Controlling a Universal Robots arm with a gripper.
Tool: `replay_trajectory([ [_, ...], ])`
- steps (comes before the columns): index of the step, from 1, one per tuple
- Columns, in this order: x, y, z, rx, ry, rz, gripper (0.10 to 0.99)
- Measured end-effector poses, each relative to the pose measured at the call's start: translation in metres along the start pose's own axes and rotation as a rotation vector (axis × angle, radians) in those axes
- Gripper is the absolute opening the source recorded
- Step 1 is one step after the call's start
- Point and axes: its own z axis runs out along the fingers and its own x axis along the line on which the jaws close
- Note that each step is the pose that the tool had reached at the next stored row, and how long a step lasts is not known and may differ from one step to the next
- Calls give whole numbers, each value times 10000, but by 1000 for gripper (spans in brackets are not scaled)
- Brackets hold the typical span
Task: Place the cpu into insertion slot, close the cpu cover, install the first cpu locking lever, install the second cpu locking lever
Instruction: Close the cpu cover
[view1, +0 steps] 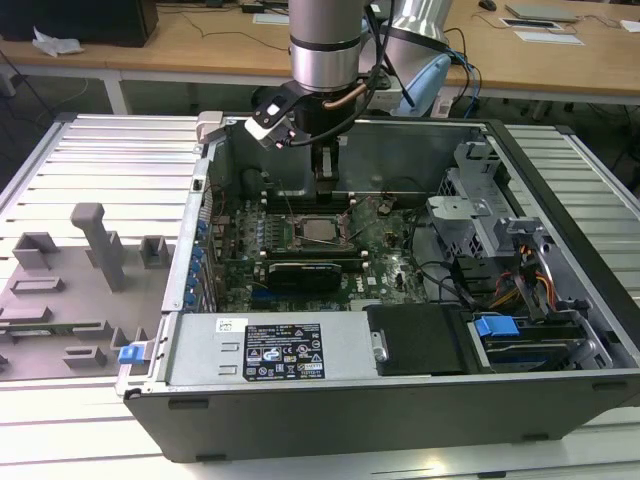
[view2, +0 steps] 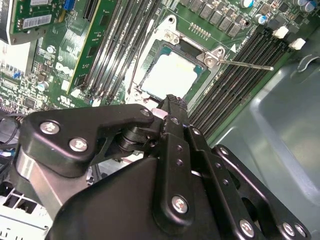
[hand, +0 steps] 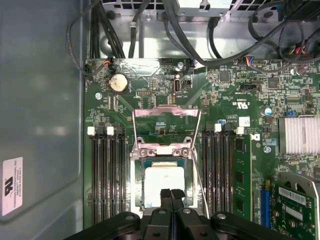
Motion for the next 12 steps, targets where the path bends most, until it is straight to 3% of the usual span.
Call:
replay_trajectory([
  [5, 0, 14, -2, 2, -2, -2, 106],
  [8, 2, 91, 4, 0, 1, -1, 106],
  [12, 3, 135, 7, 1, 0, 0, 106],
])
